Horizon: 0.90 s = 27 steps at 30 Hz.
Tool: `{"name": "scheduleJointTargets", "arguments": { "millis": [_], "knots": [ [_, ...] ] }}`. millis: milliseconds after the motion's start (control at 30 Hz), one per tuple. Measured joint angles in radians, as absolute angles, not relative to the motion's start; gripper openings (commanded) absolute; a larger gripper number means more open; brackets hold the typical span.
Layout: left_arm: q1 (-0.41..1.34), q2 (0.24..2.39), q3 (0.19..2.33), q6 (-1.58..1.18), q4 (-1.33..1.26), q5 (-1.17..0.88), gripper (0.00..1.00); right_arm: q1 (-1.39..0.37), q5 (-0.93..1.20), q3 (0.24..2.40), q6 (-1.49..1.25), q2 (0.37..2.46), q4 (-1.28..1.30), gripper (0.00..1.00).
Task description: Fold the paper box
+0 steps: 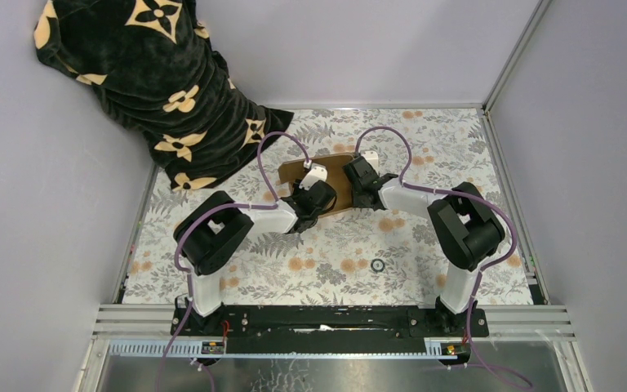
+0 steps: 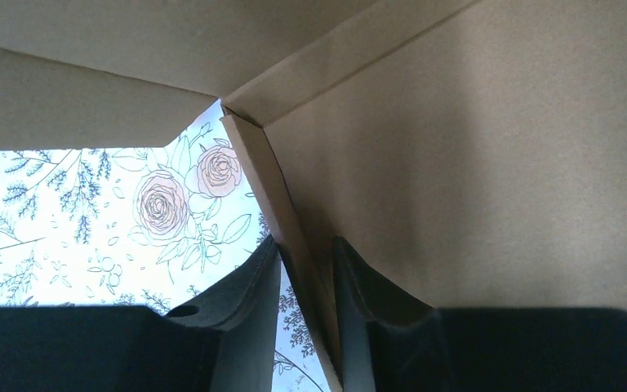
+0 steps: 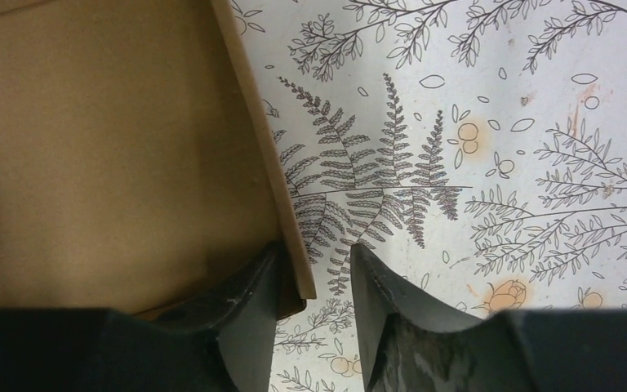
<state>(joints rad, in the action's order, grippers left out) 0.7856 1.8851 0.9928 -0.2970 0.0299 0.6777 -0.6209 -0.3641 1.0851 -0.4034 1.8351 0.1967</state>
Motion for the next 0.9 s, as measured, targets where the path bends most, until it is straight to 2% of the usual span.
{"name": "scheduleJointTargets", "arguments": {
  "millis": [100, 467, 700, 900],
  "knots": [
    [0.786, 1.882, 0.986, -0.296, 0.021, 0.677, 0.34, -0.621, -0.376, 1.085, -0.395, 1.832, 0.202, 0.48],
    [0.785, 1.871, 0.96, -0.281, -0.019, 0.67, 0.33, -0.62, -0.381, 1.106, -0.35, 1.824, 0.212, 0.47],
    [0.785, 1.866, 0.945, -0.266, -0.046, 0.663, 0.35, -0.614, -0.339, 1.11, -0.334, 1.824, 0.166, 0.57],
    [0.783, 1.864, 0.944, -0.24, -0.049, 0.65, 0.35, -0.591, -0.272, 1.048, -0.333, 1.811, 0.054, 0.57]
  ]
}}
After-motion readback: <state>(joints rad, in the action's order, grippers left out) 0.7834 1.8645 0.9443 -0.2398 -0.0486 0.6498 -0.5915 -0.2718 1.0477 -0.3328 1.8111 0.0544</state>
